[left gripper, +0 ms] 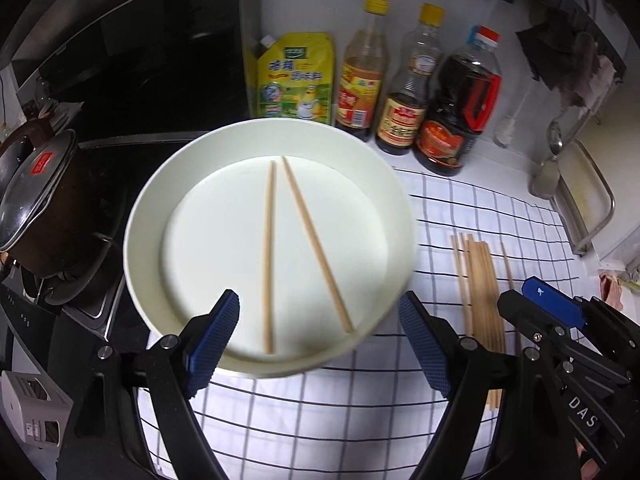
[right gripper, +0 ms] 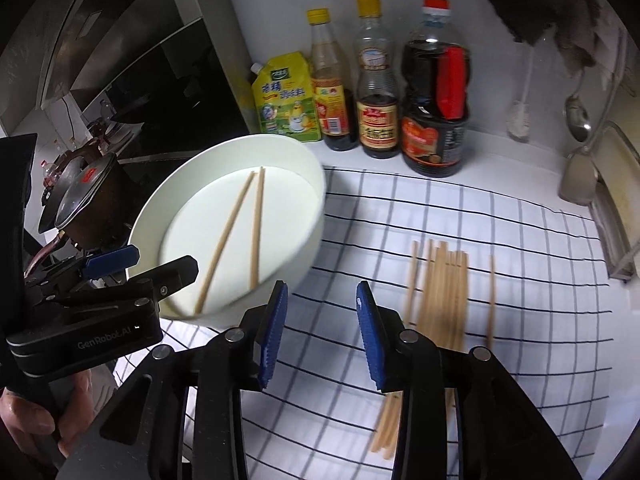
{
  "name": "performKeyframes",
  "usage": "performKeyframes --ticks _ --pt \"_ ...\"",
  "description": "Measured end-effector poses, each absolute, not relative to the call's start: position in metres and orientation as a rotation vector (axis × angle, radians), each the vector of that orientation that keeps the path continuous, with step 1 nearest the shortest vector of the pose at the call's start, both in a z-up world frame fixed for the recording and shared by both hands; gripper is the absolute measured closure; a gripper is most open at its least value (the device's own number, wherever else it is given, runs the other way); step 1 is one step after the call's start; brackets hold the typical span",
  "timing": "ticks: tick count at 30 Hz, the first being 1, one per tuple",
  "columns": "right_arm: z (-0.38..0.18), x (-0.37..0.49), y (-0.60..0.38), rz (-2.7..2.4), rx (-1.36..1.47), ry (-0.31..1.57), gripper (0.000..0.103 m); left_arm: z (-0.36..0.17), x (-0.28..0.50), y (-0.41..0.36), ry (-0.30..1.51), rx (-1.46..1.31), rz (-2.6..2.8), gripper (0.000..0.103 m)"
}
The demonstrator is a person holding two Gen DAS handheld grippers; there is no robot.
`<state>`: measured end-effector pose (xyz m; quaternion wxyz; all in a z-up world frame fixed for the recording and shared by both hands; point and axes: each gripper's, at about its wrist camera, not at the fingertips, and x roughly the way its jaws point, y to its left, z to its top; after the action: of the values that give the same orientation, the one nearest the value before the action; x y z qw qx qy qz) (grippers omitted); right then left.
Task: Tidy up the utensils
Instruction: 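Open both tools to release the chopsticks into the basin, then move both tools back over the chopstick row on the mat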
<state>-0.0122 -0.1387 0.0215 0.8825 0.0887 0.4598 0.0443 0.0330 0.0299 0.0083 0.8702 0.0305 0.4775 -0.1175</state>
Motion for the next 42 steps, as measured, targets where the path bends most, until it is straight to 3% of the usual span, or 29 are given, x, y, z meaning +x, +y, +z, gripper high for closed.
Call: performKeyframes --ticks 16,42 --pt "0.004 -0.056 -0.212 -0.032 0.204 0.969 0.063 -0.009 0.004 -0.039 1.032 0.114 -0.324 0.017" --pt "-0.094 -0.061 -0.269 -0.119 0.182 1.060 0.059 -0.088 0.000 -0.104 1.073 0.121 -0.289 0.013"
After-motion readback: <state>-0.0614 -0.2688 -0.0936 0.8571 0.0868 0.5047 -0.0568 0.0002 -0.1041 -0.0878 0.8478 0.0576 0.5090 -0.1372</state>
